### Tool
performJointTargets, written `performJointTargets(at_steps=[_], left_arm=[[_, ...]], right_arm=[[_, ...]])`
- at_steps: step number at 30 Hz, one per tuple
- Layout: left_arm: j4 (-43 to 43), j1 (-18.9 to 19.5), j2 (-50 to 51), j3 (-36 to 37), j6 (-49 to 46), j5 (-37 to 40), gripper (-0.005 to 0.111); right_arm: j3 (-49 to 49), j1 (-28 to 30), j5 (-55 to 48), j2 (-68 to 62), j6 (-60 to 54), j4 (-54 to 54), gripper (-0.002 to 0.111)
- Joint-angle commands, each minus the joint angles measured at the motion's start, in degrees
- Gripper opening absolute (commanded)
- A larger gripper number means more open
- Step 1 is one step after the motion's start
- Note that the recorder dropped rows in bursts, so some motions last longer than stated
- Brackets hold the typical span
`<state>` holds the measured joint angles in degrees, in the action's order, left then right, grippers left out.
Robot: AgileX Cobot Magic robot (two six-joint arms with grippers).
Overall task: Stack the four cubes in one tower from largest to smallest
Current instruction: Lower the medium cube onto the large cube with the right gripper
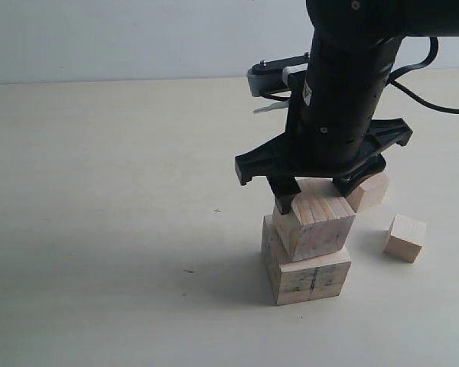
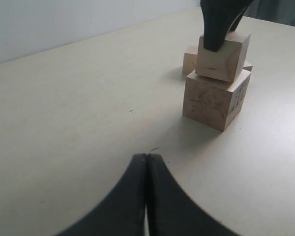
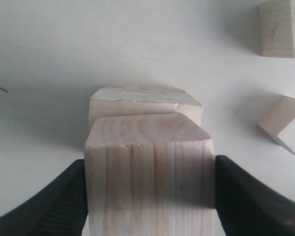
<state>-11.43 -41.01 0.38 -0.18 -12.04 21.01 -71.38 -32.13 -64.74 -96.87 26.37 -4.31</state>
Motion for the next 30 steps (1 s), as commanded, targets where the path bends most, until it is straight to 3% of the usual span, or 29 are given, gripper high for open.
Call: performJointTargets(at_steps=[1,30], left_arm=[[0.2,0.1,-0.4,0.2,0.0,-0.3,0.000],[0.2,0.1,-0.4,0.2,0.0,-0.3,0.000]], right_arm=[[-0.4,-0.2,0.8,0.0,-0.3,-0.7,0.021],[-0.4,-0.5,0.2,-1.4,-1.2,-0.7,0.021]])
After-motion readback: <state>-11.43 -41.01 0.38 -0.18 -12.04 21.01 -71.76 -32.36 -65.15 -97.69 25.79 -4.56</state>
